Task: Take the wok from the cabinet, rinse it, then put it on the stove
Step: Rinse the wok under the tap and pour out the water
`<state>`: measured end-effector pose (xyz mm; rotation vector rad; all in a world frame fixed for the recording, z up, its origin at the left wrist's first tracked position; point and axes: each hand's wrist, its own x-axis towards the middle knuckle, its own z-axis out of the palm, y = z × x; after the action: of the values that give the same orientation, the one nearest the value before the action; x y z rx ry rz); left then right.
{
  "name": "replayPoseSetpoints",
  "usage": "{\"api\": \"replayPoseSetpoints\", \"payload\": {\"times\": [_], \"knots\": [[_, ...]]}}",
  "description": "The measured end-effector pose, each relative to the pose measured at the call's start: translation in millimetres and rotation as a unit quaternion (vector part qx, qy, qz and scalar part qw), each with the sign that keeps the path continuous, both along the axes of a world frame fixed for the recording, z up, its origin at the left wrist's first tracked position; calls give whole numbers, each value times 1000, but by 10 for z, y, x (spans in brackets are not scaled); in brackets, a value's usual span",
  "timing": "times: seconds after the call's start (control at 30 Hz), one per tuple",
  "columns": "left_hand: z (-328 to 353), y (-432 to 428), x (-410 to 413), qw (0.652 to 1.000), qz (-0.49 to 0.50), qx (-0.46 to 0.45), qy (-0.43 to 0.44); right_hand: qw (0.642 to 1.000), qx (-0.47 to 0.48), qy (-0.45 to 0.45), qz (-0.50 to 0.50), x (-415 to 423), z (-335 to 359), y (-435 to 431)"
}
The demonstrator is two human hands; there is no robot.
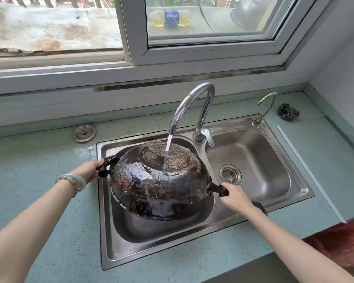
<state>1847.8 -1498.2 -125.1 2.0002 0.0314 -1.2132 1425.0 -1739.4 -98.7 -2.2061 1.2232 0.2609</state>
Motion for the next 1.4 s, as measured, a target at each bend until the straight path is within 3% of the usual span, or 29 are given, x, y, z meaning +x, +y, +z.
{"api": "replayPoseSetpoints", "payload": {"times": [0.1,0.4,0.93,1.23,1.4], "knots": [[-44,15,-16,1000,-7,-3,-12,1000,-17,-13,9,-9,21,-33],[-13,-174,-129,991,94,-93,11,993,-112,-28,36,10,63,-211],[126,57,-81,982,98,-153,-50,996,-62,-47,53,291,-127,-106],[74,69,-210,990,73,-91,83,1000,-26,6,13,-13,-106,-154],[30,24,-244,984,125,-62,109,999,-26,28,-29,-48,-90,-131]]}}
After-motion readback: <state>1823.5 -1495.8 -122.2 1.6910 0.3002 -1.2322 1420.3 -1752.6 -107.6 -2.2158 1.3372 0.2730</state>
